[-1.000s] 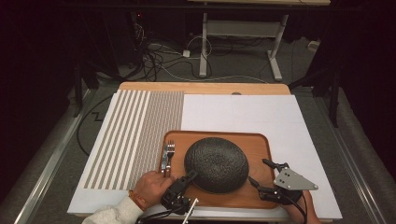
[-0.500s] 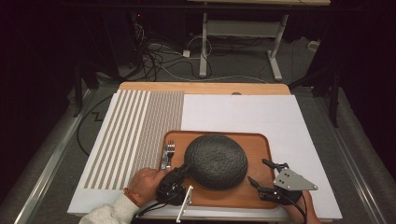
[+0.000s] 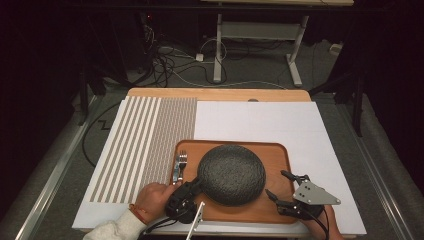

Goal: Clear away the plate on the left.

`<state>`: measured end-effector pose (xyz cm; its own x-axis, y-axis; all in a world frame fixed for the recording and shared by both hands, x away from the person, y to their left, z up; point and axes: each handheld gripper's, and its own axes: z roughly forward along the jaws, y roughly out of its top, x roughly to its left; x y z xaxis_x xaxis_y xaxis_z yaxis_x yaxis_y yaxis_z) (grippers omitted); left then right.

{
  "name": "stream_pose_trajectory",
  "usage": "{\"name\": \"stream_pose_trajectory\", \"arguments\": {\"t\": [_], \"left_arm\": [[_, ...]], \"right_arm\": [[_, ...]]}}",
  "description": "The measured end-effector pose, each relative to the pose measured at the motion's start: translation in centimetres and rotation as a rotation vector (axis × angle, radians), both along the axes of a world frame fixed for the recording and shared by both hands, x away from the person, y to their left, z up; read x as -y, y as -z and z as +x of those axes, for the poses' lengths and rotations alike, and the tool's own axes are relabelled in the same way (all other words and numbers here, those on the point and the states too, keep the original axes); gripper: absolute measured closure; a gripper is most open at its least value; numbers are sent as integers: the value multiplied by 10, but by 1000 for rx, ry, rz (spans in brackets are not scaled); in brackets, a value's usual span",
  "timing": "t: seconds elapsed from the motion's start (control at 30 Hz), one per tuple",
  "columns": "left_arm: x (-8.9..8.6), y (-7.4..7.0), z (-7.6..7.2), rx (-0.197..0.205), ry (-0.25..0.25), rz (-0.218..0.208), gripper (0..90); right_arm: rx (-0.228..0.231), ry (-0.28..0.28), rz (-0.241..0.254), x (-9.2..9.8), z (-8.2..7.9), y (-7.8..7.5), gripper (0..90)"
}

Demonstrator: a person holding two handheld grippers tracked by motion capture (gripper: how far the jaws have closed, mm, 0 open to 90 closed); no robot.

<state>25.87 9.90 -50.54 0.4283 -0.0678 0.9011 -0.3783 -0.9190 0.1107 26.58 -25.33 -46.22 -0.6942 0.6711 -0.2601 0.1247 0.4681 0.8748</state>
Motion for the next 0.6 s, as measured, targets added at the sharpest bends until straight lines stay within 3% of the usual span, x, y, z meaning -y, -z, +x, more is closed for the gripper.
{"name": "stream_pose_trajectory", "arguments": {"t": [0.1, 0.33, 0.4, 0.6], "left_arm": [[-3, -4, 1, -24, 1, -17, 591], [-15, -17, 5, -150, -12, -102, 505], [-21, -24, 5, -177, -4, -180, 529], [-24, -36, 7, -269, 0, -309, 528]], "right_arm": [[-4, 1, -5, 0, 0, 0, 263], [-7, 1, -7, 0, 0, 0, 262], [-6, -2, -8, 0, 0, 0, 262], [-5, -4, -13, -1, 0, 1, 262]]}}
